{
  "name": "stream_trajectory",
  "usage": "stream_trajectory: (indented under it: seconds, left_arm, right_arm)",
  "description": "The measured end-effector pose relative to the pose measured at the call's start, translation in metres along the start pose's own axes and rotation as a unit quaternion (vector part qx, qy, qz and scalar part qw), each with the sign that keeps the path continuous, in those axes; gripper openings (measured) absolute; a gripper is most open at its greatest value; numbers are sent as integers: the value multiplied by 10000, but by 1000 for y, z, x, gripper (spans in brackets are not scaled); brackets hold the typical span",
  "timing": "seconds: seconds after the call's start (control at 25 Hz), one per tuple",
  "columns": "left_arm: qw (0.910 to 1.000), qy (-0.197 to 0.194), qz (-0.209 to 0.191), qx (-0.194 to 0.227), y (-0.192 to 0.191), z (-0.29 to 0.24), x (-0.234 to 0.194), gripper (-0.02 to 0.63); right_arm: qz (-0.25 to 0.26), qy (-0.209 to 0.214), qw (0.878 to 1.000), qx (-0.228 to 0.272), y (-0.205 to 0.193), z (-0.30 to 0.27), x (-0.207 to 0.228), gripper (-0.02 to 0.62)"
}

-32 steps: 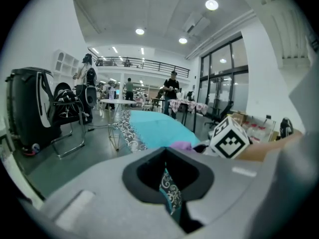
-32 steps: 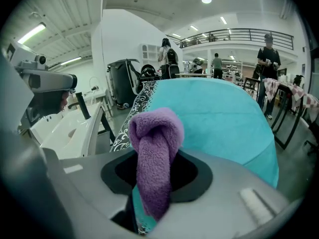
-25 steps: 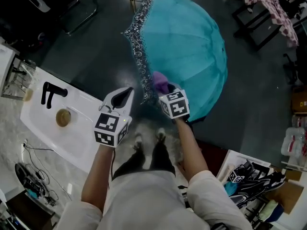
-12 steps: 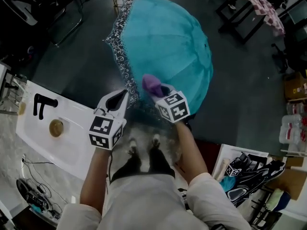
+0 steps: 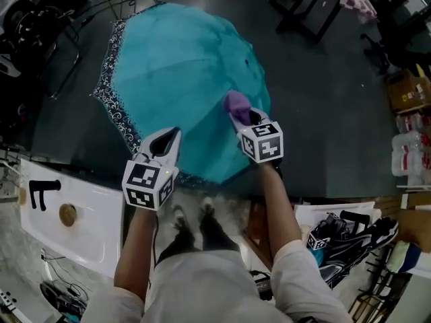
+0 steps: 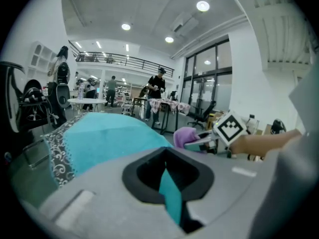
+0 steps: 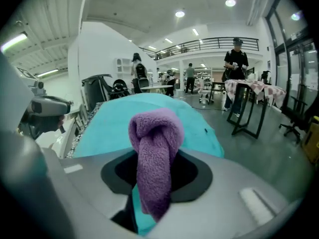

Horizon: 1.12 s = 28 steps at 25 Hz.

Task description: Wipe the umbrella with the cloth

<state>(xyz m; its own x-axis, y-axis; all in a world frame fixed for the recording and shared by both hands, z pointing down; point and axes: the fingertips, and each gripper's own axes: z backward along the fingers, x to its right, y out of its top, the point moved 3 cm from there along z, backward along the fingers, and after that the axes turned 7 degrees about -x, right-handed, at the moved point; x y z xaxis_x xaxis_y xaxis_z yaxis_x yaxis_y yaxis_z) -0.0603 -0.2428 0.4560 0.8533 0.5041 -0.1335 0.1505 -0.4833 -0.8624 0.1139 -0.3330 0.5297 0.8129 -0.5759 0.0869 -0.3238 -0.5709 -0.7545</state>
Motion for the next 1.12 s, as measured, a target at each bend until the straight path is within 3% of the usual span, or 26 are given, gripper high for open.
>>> stream_trajectory:
  seconds: [0.28,0.56,0.88,1.12]
  left_arm:
    - [9986,-274,-431,-140,31,-83,32,3]
    - [9979,-266,-545,-225,49,-145,35,3]
    - [9976,-155,-565,-365,43,-178,35,2]
    - [9982,-71,-472,-359,40,-173,22,2]
  right_arm:
    - [-343,-270,9990,41,12,-36,116,143]
    - [-337,-181,9993,-20,18,-92,184,141]
    - [124,-155,9995,-242,27,-137,213,143]
    - [344,-36,9986,-391,18,-149,195,143]
